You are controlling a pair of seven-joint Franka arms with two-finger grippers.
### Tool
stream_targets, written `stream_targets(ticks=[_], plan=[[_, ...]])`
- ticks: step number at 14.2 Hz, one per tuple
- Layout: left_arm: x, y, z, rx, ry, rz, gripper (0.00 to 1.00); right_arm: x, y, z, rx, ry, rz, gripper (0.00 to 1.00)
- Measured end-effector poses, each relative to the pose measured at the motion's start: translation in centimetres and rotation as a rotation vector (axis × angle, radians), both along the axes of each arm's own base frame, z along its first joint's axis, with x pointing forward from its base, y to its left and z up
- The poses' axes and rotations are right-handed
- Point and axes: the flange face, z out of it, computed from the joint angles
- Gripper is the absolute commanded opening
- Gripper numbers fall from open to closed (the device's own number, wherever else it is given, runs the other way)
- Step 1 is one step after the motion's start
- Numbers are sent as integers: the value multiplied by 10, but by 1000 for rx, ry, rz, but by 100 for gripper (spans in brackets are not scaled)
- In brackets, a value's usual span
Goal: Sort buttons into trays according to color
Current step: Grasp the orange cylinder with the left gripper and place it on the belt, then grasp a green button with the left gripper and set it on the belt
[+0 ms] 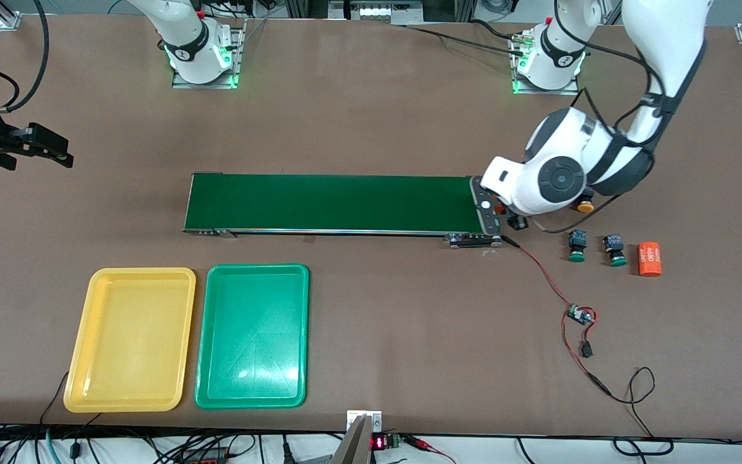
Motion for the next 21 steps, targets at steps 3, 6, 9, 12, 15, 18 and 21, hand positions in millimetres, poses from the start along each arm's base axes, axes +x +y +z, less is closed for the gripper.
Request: stream_targets(ticks=[3, 6, 9, 12, 15, 18, 21], plan=[[-12, -31, -14, -37, -48, -76, 8, 0, 0, 0, 0, -1, 0, 100], [-15, -36, -31, -51, -66, -100, 100, 0, 0, 0, 0, -2, 0, 100], [-14, -37, -33, -57, -66, -105, 100, 0, -1, 0, -1, -3, -2, 100], [-9, -33, -18, -38, -71, -87, 100, 0, -2, 0, -1, -4, -3, 100], [3, -4, 17, 47, -72, 68, 100, 0, -2, 0, -1, -4, -4, 100], [23, 38, 40, 121, -83, 339, 100, 0, -2, 0, -1, -4, -4, 100], [41, 93, 42, 178, -86, 648, 100, 1, -2, 0, -1, -5, -4, 100]])
